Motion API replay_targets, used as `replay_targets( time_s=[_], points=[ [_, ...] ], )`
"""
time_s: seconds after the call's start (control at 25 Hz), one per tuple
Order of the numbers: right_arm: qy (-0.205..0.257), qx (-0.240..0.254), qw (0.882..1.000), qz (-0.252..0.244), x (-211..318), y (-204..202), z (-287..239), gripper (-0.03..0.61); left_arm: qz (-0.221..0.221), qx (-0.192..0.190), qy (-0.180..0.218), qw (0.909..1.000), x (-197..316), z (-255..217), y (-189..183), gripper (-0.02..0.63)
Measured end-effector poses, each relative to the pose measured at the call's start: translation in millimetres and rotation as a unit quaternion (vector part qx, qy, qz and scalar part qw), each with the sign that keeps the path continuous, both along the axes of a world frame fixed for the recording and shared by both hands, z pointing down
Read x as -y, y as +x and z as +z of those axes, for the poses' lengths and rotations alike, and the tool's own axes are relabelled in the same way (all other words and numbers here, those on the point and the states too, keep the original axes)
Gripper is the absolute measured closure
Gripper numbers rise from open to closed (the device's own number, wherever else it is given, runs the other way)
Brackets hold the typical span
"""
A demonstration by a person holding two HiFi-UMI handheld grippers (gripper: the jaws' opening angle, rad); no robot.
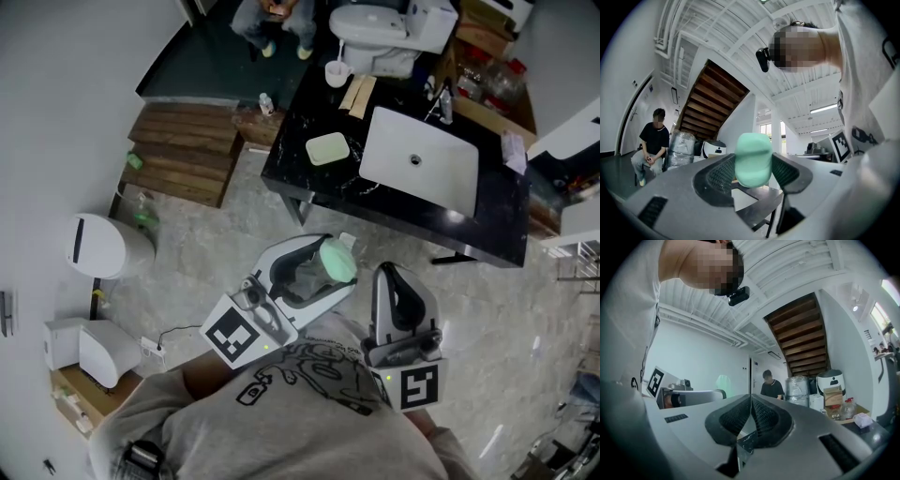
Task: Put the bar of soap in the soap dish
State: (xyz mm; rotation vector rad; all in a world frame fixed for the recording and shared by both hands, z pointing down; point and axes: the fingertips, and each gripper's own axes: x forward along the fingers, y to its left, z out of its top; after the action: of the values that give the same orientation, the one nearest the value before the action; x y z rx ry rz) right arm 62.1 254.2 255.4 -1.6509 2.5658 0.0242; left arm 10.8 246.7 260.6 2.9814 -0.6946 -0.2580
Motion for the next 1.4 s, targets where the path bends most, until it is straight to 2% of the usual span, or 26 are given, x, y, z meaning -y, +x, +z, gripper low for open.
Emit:
replay_targets(
  time_s=[0.4, 1.4],
  points=[
    [-0.002, -0.005, 1.000, 0.006, 28, -7, 3, 0.555, 0.005, -0.003, 0.001, 1.0000, 31, 3, -7, 0.368],
    [-0.010, -0.011, 0.999, 0.029, 151, -19, 7, 0.555, 0.037, 0.001, -0.010, 0.9993, 156, 8, -14, 0.368]
  ],
)
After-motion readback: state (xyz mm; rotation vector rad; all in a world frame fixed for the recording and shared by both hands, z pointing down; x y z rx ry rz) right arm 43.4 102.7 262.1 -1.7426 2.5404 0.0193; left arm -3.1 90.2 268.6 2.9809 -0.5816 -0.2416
